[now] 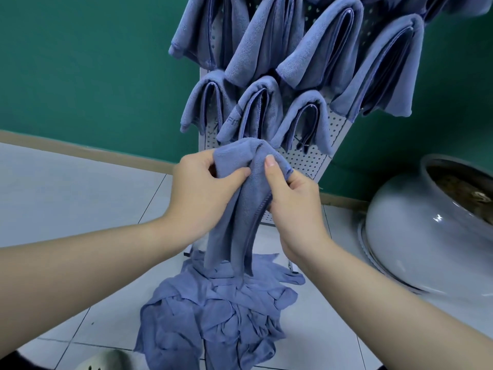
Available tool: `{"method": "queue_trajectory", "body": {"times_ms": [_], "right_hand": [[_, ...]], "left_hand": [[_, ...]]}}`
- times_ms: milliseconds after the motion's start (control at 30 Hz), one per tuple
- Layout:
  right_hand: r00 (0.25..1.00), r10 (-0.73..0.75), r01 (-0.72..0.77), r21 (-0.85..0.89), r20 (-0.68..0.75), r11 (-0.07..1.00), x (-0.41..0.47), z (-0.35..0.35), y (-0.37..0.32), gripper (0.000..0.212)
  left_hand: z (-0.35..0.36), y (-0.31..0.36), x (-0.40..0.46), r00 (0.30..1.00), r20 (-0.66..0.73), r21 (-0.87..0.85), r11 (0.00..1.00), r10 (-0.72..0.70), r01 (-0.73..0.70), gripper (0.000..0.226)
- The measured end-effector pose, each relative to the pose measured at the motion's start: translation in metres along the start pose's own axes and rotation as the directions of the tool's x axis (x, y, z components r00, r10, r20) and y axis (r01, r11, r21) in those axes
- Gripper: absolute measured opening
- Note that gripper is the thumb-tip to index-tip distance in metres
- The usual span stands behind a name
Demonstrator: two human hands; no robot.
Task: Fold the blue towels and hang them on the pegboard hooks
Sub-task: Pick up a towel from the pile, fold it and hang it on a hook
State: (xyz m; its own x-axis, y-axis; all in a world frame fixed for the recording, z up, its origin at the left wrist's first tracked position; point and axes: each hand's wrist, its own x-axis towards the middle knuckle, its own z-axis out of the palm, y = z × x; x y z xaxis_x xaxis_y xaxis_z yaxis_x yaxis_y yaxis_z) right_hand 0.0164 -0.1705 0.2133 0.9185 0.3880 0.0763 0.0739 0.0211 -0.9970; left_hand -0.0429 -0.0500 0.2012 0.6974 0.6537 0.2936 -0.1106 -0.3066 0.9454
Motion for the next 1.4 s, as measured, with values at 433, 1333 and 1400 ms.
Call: {"method": "queue_trajectory", "body": {"times_ms": [433,1333,1400], "right_hand": [[0.99,-0.135,0.139,-0.088,0.049,0.986,-0.002,-0.008,-0.008,0.051],[0.974,-0.092,0.049,0.204,0.208,0.978,0.007,-0.013,-0.042,0.032],[0.968,-0.107,0.047,0.255,0.225,0.966,0.011,-0.014,-0.049,0.036]], "left_hand": [[-0.006,0.006,-0.008,0.955,0.164,0.033,0.966,0.246,-0.255,0.024],[-0.004,0.009,0.001,0.849,0.514,-0.217,0.939,-0.123,0.267,0.041],[-0.001,0.006,0.001,0.837,0.529,-0.228,0.926,-0.141,0.3,0.041]]}}
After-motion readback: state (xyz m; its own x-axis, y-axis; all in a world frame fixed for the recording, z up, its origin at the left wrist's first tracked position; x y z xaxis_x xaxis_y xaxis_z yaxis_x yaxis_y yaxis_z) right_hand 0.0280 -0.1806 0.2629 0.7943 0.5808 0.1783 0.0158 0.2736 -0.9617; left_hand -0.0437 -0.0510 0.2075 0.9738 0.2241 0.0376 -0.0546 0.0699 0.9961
